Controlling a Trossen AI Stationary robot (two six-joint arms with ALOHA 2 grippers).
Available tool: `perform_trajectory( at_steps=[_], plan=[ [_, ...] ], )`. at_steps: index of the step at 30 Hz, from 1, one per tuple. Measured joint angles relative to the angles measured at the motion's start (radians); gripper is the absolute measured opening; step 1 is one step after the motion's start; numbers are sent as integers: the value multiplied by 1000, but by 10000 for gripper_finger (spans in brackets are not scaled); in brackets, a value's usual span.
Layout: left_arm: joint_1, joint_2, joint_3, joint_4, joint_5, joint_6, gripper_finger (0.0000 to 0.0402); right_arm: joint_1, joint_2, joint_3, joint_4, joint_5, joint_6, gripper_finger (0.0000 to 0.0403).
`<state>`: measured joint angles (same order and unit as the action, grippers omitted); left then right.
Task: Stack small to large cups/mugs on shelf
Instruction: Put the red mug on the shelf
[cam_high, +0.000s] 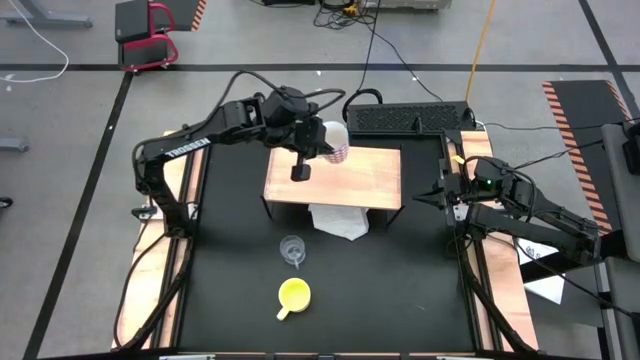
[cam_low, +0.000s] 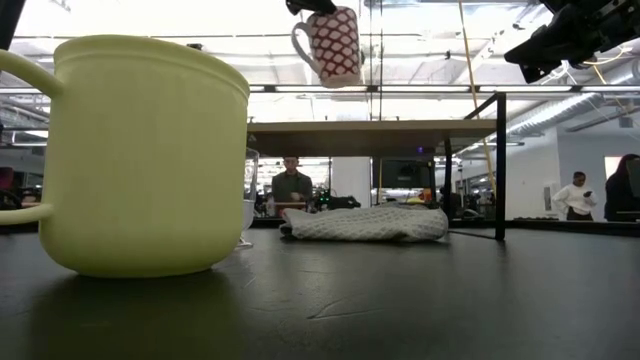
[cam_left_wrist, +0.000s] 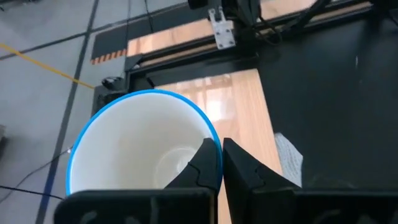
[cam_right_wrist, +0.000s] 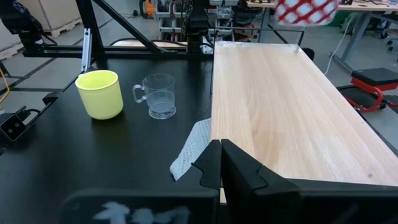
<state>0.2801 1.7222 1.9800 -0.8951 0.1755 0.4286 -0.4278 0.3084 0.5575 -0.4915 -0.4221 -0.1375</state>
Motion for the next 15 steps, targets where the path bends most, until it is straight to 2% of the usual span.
perform_trajectory(
  at_steps=[4,9,15],
  plan=[
    [10,-20,0,-46,-34,9,6,0,0,0,0,0,3,0],
    [15,-40,-24,-94,-29,24,6,0,0,0,-1,0,6,0],
    [18,-128,-147,-23,-16,39,6,0,0,0,-2,0,6,0]
  ],
)
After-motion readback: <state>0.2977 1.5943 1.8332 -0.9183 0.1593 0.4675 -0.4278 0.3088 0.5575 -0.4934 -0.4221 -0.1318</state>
